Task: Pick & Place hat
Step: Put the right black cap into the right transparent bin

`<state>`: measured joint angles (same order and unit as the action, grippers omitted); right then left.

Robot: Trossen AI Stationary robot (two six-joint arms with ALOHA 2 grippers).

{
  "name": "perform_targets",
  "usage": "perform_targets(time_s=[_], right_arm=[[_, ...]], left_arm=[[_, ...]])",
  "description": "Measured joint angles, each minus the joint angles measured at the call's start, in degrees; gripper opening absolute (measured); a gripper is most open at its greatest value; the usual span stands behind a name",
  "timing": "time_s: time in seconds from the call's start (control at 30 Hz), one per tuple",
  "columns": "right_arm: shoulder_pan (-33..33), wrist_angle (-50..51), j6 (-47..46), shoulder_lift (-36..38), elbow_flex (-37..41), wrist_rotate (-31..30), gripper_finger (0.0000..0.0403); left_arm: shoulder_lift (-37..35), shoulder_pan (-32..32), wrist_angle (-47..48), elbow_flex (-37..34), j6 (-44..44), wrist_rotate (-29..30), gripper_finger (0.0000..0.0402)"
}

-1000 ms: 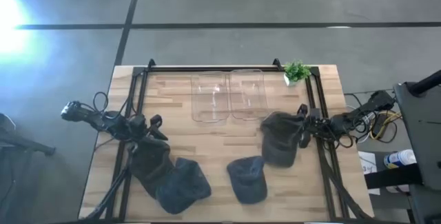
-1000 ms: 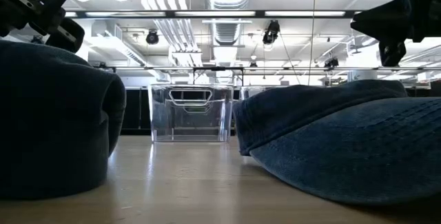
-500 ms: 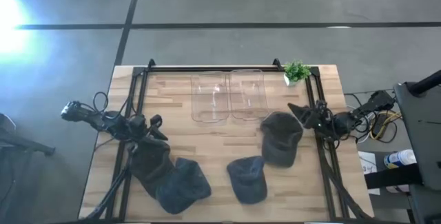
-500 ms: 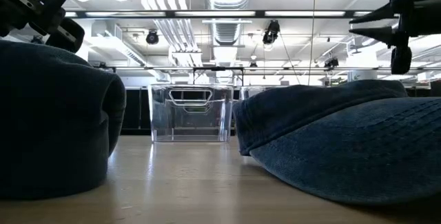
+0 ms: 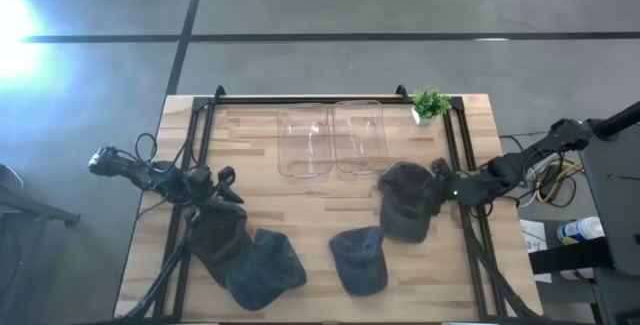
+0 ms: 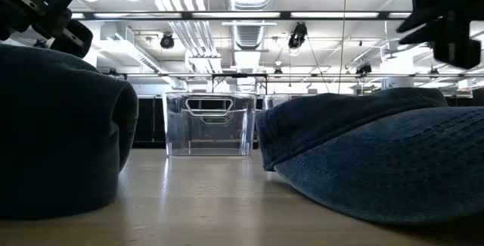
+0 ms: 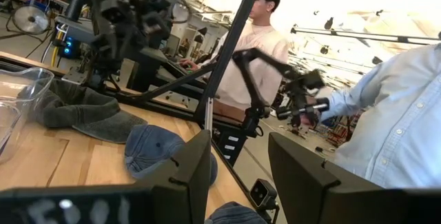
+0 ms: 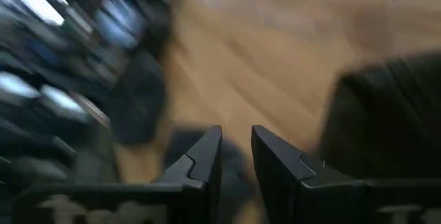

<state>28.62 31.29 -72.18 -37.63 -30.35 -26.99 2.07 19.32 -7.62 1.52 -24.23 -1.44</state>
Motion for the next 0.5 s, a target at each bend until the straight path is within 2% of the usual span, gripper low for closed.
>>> perform_targets(time_s=[0.13, 0.3, 0.4, 0.5], right_arm=[[0.02, 14.5, 2.77, -15.48, -11.71, 11.9, 0.0086], [1.94, 18.43, 9.15, -31.03, -19.7, 25.33, 0.0128], [4.91, 18.57, 11.11, -38.51, -23.76, 26.16, 0.0163], [7.97, 21.55, 10.3, -45.24, -27.82, 22.82, 0.0195]], left_arm=[[0.02, 0.01, -0.02, 0.02, 0.0, -0.01, 0.014], [0.01, 0.0, -0.02, 0.02, 0.0, 0.0, 0.014], [0.02, -0.01, -0.02, 0.0, 0.0, 0.01, 0.014], [0.01, 0.0, -0.01, 0.02, 0.0, -0.01, 0.014]])
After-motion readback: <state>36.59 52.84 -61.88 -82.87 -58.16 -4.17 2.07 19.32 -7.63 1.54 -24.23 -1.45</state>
